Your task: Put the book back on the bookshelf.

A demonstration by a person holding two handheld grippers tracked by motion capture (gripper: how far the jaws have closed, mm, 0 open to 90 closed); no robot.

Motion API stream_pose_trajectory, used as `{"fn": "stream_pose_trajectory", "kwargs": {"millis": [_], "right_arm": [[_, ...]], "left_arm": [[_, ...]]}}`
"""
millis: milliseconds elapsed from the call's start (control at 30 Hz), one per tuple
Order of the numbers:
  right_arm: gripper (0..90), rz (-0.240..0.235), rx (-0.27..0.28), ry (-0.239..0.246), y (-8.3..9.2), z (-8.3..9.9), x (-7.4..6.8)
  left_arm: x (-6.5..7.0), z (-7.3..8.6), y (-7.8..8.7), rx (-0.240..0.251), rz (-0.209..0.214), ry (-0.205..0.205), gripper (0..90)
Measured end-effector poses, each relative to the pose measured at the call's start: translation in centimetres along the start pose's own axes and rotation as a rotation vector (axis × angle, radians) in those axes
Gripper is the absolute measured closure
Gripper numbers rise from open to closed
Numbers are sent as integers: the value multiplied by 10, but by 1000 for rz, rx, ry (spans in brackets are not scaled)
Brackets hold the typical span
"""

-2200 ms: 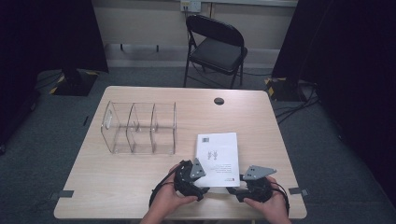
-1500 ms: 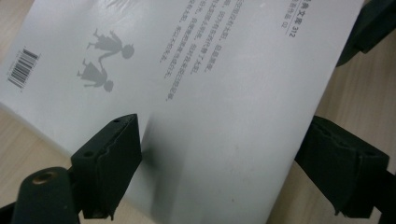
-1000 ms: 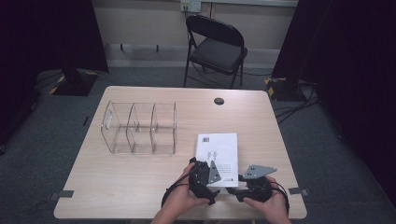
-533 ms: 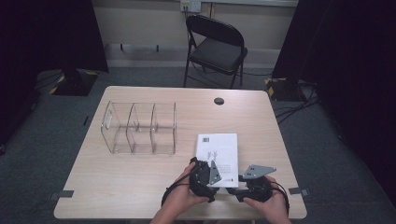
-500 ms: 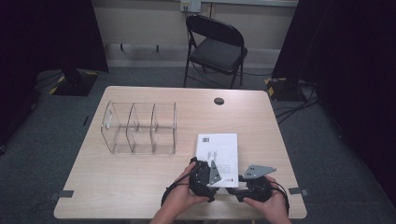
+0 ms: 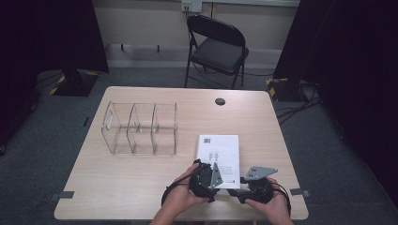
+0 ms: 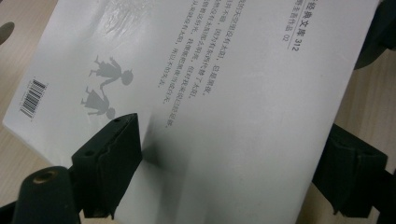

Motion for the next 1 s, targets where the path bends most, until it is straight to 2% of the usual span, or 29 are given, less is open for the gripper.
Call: {"fn": "stream_pose_trajectory", "kwargs": {"millis": [100,200,233,267,333,367,433,467,600,833,1000], "right_arm": [[417,19,-12,32,0,2,-1],[429,18,-20,23,-1,3,0],[433,15,-18,31,-2,4,1],[434,16,-24,27,-2,5,1],[435,11,-26,27,-3,6,1],[437,11,-24,26,-3,6,1],[442,8,-19,27,-1,5,1],[442,11,-21,13,0,5,1],[451,11,-21,21,2,6,2],[463,8,2,-15,9,3,2],[490,5,2,-8,9,2,0]], "left_arm": [[-1,1,1,0,0,-12,161],[-1,0,2,-3,4,-10,166],[0,0,2,-3,4,7,167],[-1,1,4,-26,2,0,168],[-1,-1,1,13,2,10,169],[-1,-1,1,14,1,12,169],[-1,-1,1,13,2,11,169],[-1,-1,1,14,1,10,169],[-1,-1,1,15,0,11,169],[-1,-1,1,7,4,8,169],[-1,-1,2,-5,10,7,169]]}}
Point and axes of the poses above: each handheld gripper's, and its own axes: y roughly backward along the jaws, z roughly out of its underside, x roughly to its right, the point moved 8 cm from there along -y, roughly forward along the jaws, and after that the axes turned 9 degrees about x, right-handed, at the moved point
